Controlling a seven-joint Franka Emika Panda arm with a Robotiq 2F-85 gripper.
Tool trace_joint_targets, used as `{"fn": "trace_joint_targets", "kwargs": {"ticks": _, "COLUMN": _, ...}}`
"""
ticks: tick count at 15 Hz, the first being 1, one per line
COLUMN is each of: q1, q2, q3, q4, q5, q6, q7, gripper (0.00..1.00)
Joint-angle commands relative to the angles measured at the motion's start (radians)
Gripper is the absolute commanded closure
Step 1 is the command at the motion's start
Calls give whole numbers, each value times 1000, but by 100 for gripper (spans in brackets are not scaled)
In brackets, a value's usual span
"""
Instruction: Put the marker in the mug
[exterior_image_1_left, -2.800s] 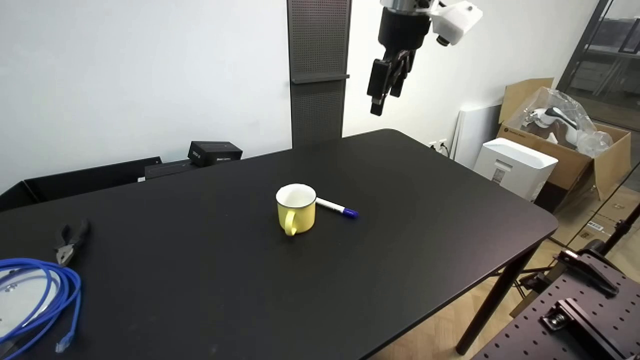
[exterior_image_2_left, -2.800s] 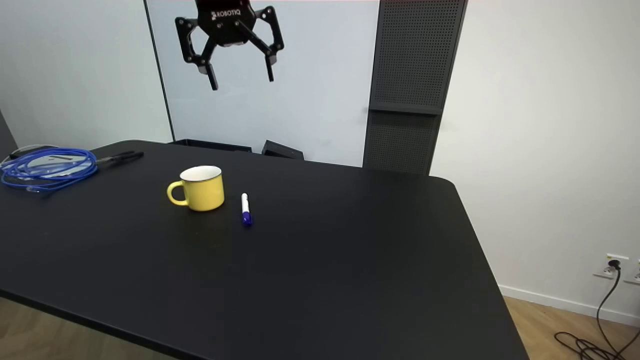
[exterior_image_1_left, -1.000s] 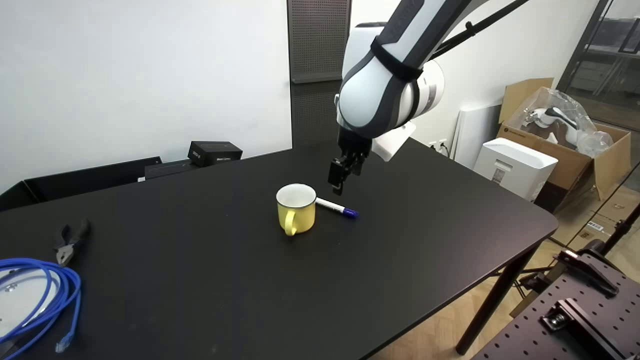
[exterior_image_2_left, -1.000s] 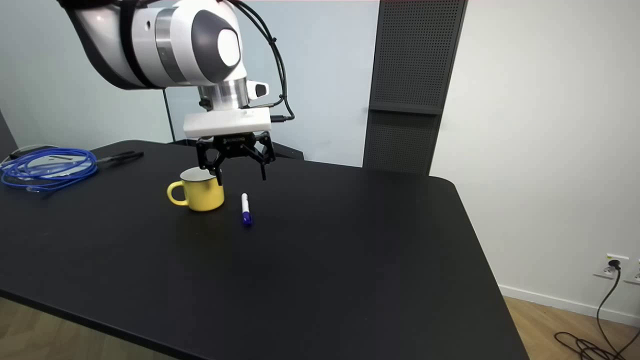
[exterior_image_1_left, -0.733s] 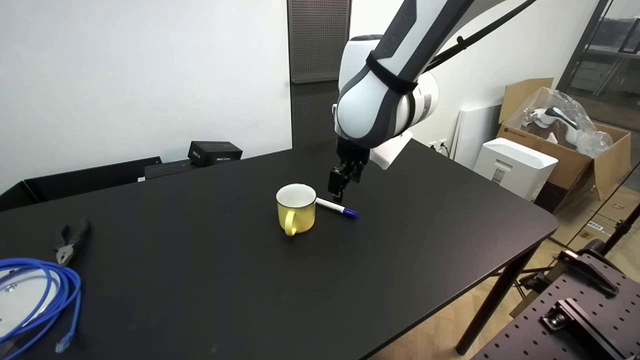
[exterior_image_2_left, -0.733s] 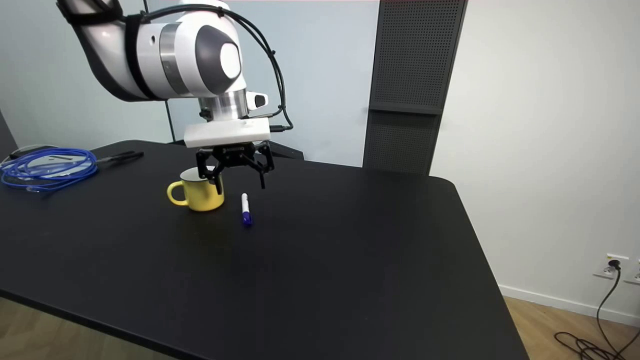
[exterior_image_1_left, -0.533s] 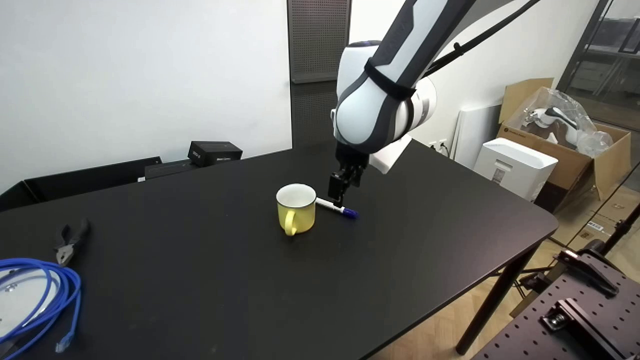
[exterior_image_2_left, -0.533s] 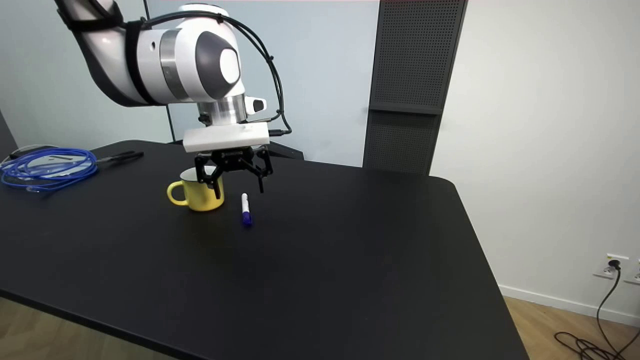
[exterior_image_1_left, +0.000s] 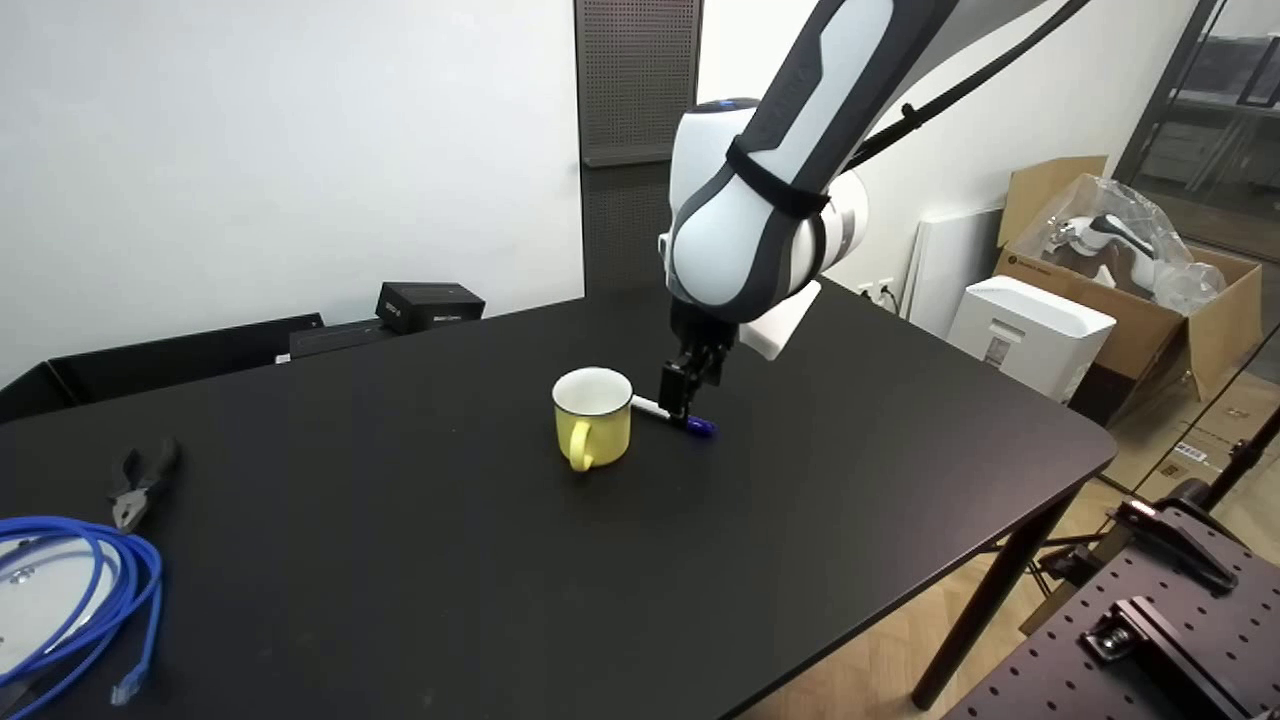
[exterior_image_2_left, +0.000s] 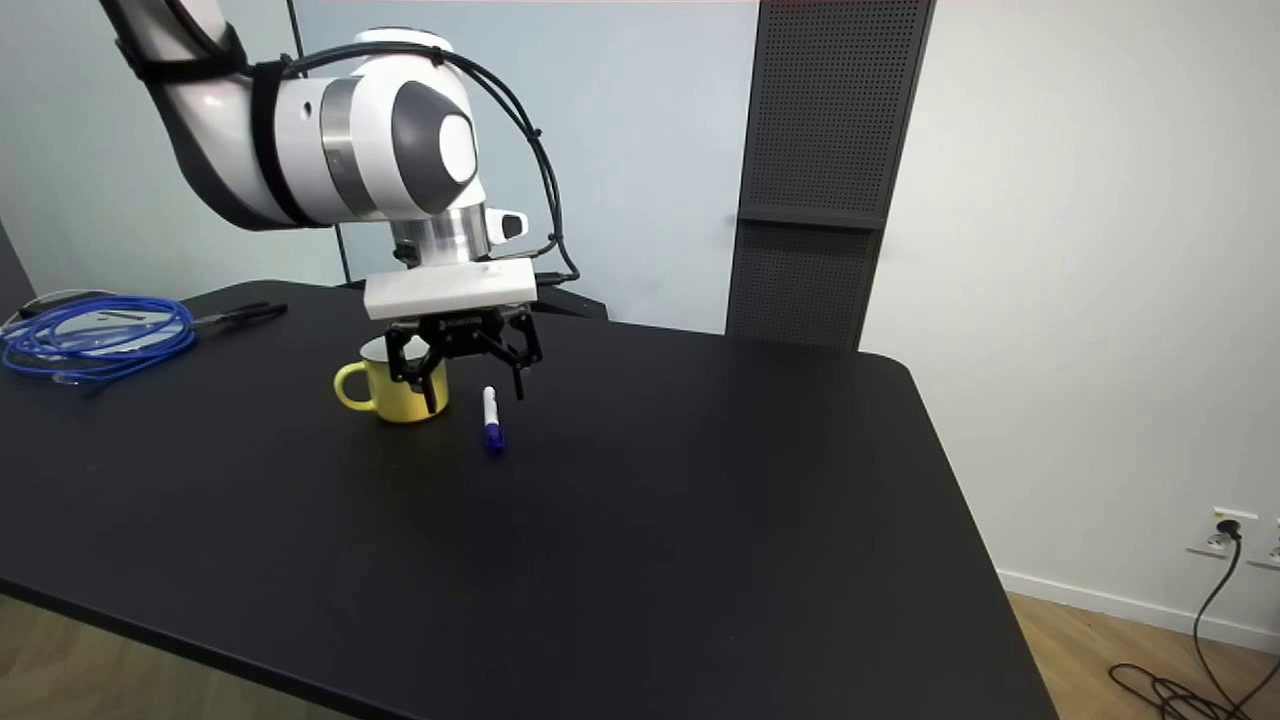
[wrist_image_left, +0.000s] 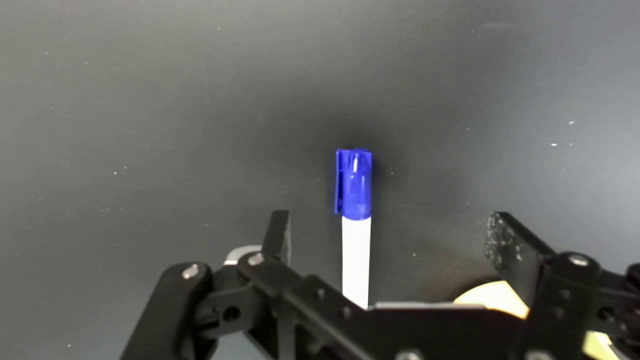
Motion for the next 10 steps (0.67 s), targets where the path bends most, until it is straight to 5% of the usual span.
{"fn": "trace_joint_targets", "kwargs": {"ticks": 1, "q1": 7, "q2": 25, "q3": -8, "q4": 22, "q5": -29, "q6": -20, "q7": 38, "gripper": 0}}
{"fn": "trace_joint_targets", "kwargs": {"ticks": 5, "q1": 7, "q2": 46, "q3": -10, "q4": 26, "q5": -30, "q6": -28, "q7": 38, "gripper": 0}}
{"fn": "trace_joint_targets", "kwargs": {"ticks": 6, "q1": 7, "q2": 49, "q3": -9, "q4": 27, "q5": -30, "q6": -29, "q7": 37, "gripper": 7}}
{"fn": "trace_joint_targets", "kwargs": {"ticks": 7, "q1": 6, "q2": 53, "q3": -8, "q4": 27, "q5": -29, "q6": -30, "q7": 35, "gripper": 26}}
{"fn": "trace_joint_targets", "kwargs": {"ticks": 10, "q1": 4, "q2": 57, "q3": -6, "q4": 30, "q5": -26, "q6": -26, "q7": 33, "gripper": 47}}
